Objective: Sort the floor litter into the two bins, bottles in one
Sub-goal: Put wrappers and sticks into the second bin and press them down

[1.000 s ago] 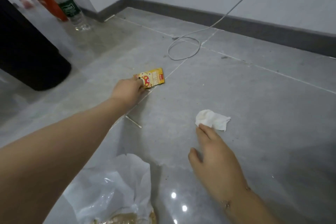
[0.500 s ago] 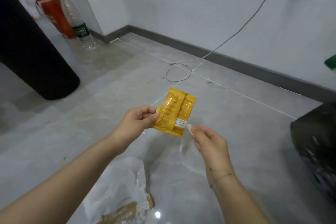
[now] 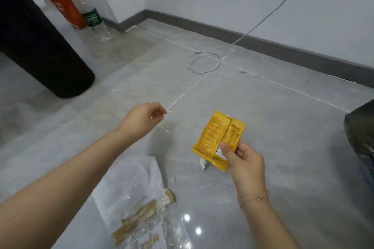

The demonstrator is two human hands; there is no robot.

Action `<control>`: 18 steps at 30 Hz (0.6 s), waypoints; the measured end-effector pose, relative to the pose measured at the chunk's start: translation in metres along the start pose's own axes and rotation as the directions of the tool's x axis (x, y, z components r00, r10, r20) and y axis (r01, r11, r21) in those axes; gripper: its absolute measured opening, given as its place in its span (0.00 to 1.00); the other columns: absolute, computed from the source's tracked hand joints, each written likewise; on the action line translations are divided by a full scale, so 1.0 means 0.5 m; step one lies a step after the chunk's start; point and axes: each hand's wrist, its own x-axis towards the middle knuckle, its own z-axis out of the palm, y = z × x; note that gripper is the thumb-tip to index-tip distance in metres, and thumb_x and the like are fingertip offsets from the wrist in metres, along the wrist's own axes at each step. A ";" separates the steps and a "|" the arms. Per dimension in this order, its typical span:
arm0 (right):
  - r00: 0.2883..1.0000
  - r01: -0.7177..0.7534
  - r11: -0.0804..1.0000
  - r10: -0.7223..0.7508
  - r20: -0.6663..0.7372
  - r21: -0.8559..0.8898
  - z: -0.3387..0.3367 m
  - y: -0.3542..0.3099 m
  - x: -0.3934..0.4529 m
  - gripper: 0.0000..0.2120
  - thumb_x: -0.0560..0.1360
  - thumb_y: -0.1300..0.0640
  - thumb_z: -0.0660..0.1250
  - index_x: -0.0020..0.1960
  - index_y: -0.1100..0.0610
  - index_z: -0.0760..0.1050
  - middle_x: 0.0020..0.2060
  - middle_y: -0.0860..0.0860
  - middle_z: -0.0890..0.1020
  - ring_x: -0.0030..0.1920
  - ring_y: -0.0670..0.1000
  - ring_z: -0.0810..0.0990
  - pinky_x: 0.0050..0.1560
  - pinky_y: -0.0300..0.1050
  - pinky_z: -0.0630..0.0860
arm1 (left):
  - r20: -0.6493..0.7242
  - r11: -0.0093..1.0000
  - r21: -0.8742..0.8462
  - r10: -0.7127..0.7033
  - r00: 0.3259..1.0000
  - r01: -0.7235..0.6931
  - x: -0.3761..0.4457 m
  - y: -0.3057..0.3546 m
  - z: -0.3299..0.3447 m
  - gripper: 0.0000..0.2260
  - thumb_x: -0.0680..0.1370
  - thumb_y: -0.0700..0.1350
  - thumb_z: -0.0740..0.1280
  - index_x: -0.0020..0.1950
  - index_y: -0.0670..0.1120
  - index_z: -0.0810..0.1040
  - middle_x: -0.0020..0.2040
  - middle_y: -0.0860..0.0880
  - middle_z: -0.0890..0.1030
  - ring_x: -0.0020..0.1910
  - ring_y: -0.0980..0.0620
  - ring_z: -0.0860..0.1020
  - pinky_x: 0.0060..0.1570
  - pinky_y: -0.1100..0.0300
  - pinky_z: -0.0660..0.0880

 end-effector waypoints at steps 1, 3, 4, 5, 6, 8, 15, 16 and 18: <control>1.000 0.000 1.000 0.000 -0.004 -0.006 0.002 0.002 0.006 0.07 0.74 0.66 0.68 0.44 0.55 0.82 0.38 0.47 0.86 0.39 0.44 0.84 0.37 0.31 0.76 | 0.033 0.992 0.117 0.044 0.998 -0.047 0.021 -0.025 0.000 0.06 0.76 0.39 0.69 0.51 0.46 0.81 0.45 0.50 0.79 0.43 0.51 0.78 0.48 0.60 0.73; 1.000 -0.021 1.000 0.021 0.010 0.013 0.007 0.005 0.017 0.07 0.74 0.66 0.68 0.45 0.57 0.82 0.39 0.48 0.86 0.39 0.44 0.84 0.37 0.32 0.77 | 0.204 0.962 0.217 0.122 0.971 -0.166 0.052 -0.063 0.019 0.08 0.74 0.40 0.70 0.53 0.45 0.80 0.48 0.48 0.78 0.48 0.49 0.77 0.51 0.57 0.73; 0.999 -0.028 0.999 0.027 0.022 0.021 0.008 0.006 0.022 0.07 0.74 0.66 0.68 0.45 0.57 0.82 0.39 0.49 0.86 0.40 0.45 0.84 0.38 0.32 0.77 | 0.280 0.947 0.240 0.145 0.949 -0.215 0.060 -0.075 0.032 0.09 0.74 0.41 0.71 0.54 0.45 0.80 0.50 0.47 0.77 0.49 0.49 0.76 0.51 0.58 0.72; 0.999 -0.037 0.999 0.037 0.026 0.018 0.007 0.009 0.027 0.07 0.74 0.66 0.68 0.44 0.57 0.82 0.39 0.49 0.86 0.40 0.45 0.84 0.38 0.33 0.78 | 0.318 0.932 0.261 0.163 0.934 -0.252 0.067 -0.083 0.045 0.10 0.74 0.42 0.72 0.54 0.44 0.79 0.51 0.47 0.76 0.51 0.49 0.75 0.50 0.59 0.71; 0.999 -0.048 0.999 0.048 0.025 0.010 0.006 0.012 0.032 0.07 0.74 0.66 0.68 0.43 0.56 0.82 0.38 0.49 0.86 0.40 0.46 0.84 0.39 0.35 0.78 | 0.319 0.919 0.279 0.184 0.930 -0.277 0.073 -0.092 0.055 0.10 0.73 0.43 0.72 0.53 0.44 0.79 0.51 0.46 0.76 0.51 0.48 0.75 0.50 0.58 0.70; 0.997 -0.076 0.997 0.076 0.003 -0.008 0.003 0.017 0.039 0.08 0.74 0.65 0.68 0.40 0.55 0.82 0.37 0.49 0.86 0.40 0.49 0.84 0.41 0.39 0.79 | 0.286 0.903 0.311 0.208 0.935 -0.296 0.086 -0.108 0.066 0.09 0.73 0.44 0.73 0.51 0.43 0.79 0.51 0.44 0.77 0.51 0.44 0.75 0.49 0.56 0.72; 0.966 -0.257 0.956 0.256 0.024 0.139 0.004 0.019 0.045 0.05 0.74 0.64 0.68 0.43 0.57 0.82 0.41 0.53 0.86 0.41 0.52 0.83 0.44 0.46 0.80 | 0.264 0.849 0.417 0.230 0.937 -0.326 0.084 -0.132 0.083 0.06 0.77 0.43 0.68 0.47 0.40 0.78 0.49 0.40 0.76 0.50 0.40 0.74 0.46 0.50 0.71; 0.962 -0.271 0.949 0.273 0.007 0.163 0.001 0.019 0.047 0.05 0.74 0.64 0.68 0.43 0.57 0.83 0.42 0.54 0.86 0.42 0.53 0.83 0.47 0.49 0.80 | 0.255 0.836 0.438 0.236 0.938 -0.330 0.081 -0.134 0.087 0.06 0.78 0.42 0.67 0.47 0.39 0.77 0.49 0.39 0.76 0.50 0.40 0.74 0.46 0.49 0.70; 0.958 -0.274 0.943 0.285 -0.030 0.187 -0.005 0.020 0.048 0.05 0.74 0.64 0.68 0.42 0.57 0.82 0.41 0.53 0.86 0.42 0.53 0.83 0.48 0.50 0.80 | 0.193 0.834 0.461 0.241 0.951 -0.305 0.082 -0.137 0.088 0.05 0.78 0.40 0.65 0.47 0.38 0.76 0.48 0.38 0.75 0.49 0.38 0.74 0.45 0.48 0.69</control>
